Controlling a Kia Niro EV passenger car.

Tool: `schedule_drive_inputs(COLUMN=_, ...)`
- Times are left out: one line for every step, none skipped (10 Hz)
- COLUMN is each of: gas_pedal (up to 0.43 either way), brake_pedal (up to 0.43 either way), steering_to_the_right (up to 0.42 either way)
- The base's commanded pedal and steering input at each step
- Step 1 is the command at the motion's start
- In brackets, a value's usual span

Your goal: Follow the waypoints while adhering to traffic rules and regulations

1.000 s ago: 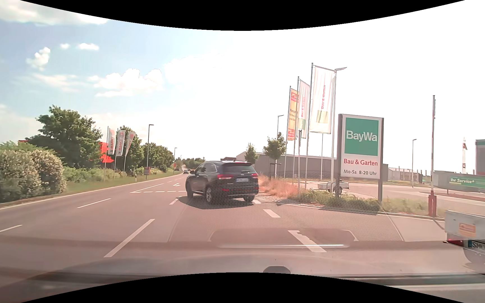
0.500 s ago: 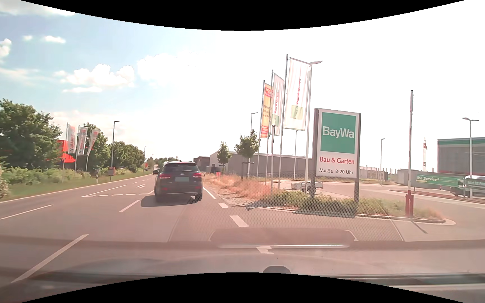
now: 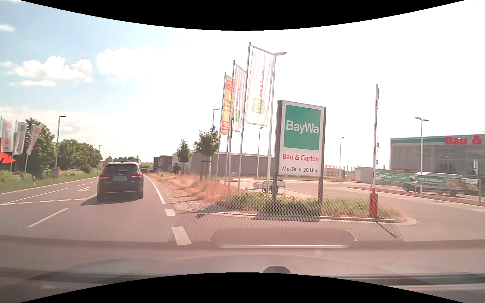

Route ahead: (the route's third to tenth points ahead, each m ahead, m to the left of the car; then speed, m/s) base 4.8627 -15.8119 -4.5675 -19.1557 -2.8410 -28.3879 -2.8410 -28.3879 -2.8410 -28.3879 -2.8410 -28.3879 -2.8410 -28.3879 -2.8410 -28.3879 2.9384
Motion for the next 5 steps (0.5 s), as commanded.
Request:
schedule_drive_inputs(gas_pedal=0.020, brake_pedal=0.000, steering_to_the_right=0.520)
schedule_drive_inputs(gas_pedal=0.008, brake_pedal=0.000, steering_to_the_right=0.540)
schedule_drive_inputs(gas_pedal=0.000, brake_pedal=0.000, steering_to_the_right=0.556)
schedule_drive_inputs(gas_pedal=0.000, brake_pedal=0.000, steering_to_the_right=0.566)
schedule_drive_inputs(gas_pedal=0.000, brake_pedal=0.000, steering_to_the_right=0.574)
